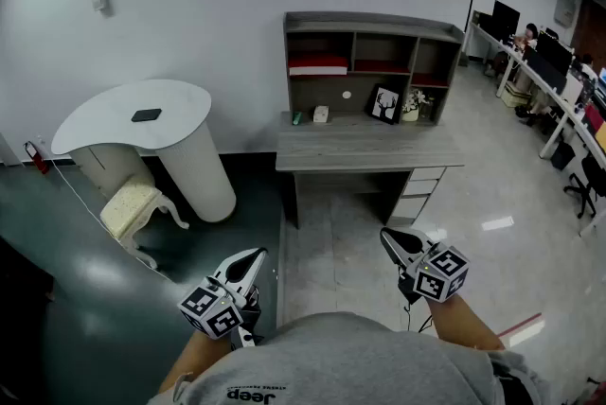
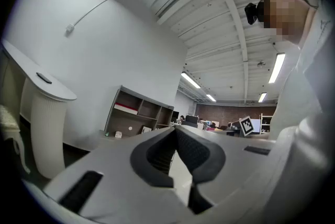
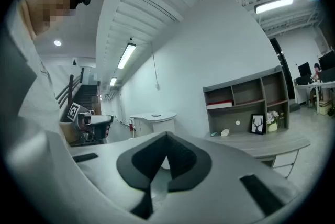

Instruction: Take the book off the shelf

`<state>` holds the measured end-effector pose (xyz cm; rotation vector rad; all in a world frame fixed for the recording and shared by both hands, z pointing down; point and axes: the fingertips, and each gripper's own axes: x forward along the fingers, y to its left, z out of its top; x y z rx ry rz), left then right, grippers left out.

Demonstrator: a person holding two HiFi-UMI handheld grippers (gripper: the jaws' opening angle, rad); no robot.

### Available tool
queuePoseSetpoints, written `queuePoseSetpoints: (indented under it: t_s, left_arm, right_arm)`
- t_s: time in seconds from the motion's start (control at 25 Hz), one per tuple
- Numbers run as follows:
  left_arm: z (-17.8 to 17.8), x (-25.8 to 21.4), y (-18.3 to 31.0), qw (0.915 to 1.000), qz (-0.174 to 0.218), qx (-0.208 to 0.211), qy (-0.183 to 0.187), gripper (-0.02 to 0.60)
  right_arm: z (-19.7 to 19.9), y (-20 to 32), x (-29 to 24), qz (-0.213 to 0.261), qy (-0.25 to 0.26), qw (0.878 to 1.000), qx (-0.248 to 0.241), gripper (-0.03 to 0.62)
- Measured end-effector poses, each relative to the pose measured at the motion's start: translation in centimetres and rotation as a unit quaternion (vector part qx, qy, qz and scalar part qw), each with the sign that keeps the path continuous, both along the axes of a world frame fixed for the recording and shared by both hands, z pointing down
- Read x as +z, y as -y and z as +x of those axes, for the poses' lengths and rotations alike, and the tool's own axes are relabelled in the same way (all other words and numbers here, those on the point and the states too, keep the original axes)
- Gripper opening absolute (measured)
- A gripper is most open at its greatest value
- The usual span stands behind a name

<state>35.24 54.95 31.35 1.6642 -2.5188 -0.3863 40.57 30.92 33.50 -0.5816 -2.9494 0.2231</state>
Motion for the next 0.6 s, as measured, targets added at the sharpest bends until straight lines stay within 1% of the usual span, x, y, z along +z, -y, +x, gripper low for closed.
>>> queuePoseSetpoints:
  t_s: [0.2,0.48,0.6]
  left_arm:
    - [-0.2,0.5,0.0,1.0,-0.009,-0.001,0.0,0.02]
    - [-0.4,-0.2,0.7,1.0,-0.002,0.0,0.007,0.02]
    - [-0.4,0.1,1.0,1.0,-0.005,0.001,0.004,0.02]
  right_arm:
    - [-0.3,0.2,0.1,0.004,0.002,1.0,-0.001,-0.006]
    - [-0.5,0.6,-0.1,0.008,0.001,1.0,-0.005,-0.006]
    - [-0.6,1.3,0.0,-0.004,-0.002,1.0,0.001,-0.006]
